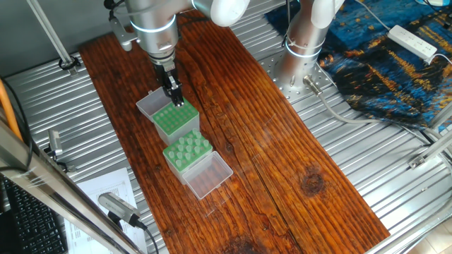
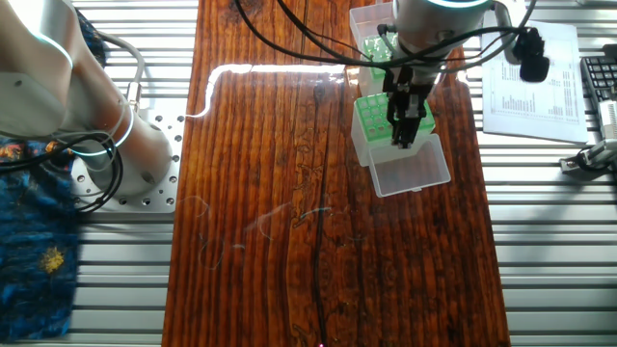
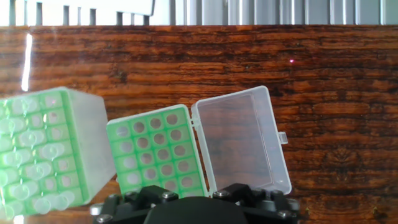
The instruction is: Transfer all large pipette tips from one holder to another
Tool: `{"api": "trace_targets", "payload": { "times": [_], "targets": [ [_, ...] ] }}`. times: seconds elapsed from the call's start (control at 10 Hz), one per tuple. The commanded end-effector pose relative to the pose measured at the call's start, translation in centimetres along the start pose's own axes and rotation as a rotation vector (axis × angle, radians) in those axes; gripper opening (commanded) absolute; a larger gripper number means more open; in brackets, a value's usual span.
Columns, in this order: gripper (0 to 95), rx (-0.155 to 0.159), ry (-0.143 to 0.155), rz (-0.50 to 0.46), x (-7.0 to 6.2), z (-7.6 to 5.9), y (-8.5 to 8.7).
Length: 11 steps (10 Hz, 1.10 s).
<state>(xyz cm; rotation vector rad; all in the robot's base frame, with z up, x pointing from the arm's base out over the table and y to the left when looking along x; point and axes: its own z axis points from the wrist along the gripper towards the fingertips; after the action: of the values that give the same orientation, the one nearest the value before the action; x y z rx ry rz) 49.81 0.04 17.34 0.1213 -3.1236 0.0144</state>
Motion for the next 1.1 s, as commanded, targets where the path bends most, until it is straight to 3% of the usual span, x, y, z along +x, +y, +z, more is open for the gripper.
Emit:
{"api": "trace_targets", "payload": {
  "times": [0.1, 1.1],
  "targets": [
    [0.0, 0.014, 0.026, -0.120, 0.09, -0.15, -0.14],
    [0.0, 0.013, 0.026, -0.134, 0.23, -0.53, -0.21]
  ]
}}
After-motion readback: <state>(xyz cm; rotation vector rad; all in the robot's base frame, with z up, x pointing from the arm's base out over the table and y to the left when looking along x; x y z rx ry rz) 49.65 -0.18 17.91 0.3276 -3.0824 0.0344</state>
